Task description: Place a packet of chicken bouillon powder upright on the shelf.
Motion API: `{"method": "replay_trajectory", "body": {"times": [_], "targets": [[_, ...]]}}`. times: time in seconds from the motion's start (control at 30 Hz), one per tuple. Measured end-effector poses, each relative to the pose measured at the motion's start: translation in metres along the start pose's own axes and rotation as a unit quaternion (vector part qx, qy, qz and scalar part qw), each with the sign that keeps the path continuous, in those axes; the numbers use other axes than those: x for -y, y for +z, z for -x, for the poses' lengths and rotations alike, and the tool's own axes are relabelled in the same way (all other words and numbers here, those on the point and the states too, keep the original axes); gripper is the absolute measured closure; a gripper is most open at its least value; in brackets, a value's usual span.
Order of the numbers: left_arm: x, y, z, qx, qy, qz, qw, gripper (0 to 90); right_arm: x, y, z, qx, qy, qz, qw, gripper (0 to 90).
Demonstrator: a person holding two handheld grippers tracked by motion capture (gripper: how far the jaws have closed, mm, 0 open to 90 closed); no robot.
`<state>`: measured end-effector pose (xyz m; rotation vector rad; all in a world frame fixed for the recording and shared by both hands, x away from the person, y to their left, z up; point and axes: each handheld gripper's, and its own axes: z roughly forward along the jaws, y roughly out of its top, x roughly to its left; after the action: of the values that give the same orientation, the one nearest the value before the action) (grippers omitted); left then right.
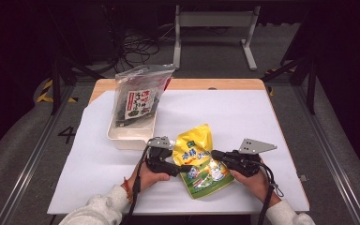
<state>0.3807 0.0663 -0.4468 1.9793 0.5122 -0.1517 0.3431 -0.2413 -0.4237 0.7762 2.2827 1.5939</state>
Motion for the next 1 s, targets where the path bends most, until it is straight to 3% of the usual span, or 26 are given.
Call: {"method": "replay_trajectory", "body": {"times": [0.07,0.13,0.33,0.5,0.73,0.9,1.0], "targets": [[-0.004,-0.008,0.004,-0.004,0.017,0.02,0.9997,50.4,-0.003,0.0,-0.003,0.004,-0.005,0.008,0.9999,88.0],[-0.008,-0.019,0.007,0.0,0.031,0.046,0.9985,66.1,-0.005,-0.002,-0.006,0.002,-0.003,0.019,0.9998,88.0],[-0.018,-0.038,0.018,0.0,0.074,0.075,0.9944,84.4,-0.014,-0.006,-0.015,0.003,-0.006,0.049,0.9988,88.2],[-0.023,-0.049,0.023,-0.008,0.104,0.072,0.9919,85.8,-0.018,-0.008,-0.022,-0.003,-0.015,0.055,0.9984,89.9],[-0.027,-0.058,0.026,-0.015,0.119,0.077,0.9897,85.9,-0.019,-0.003,-0.033,0.0,-0.038,0.037,0.9986,83.1],[-0.028,-0.062,0.027,-0.017,0.137,0.066,0.9883,85.9,-0.017,-0.004,-0.031,0.002,-0.031,0.029,0.9991,75.7],[-0.023,-0.054,0.026,-0.018,0.143,0.05,0.9884,85.7,-0.012,0.0,-0.027,0.01,-0.023,0.016,0.9996,70.6]]}}
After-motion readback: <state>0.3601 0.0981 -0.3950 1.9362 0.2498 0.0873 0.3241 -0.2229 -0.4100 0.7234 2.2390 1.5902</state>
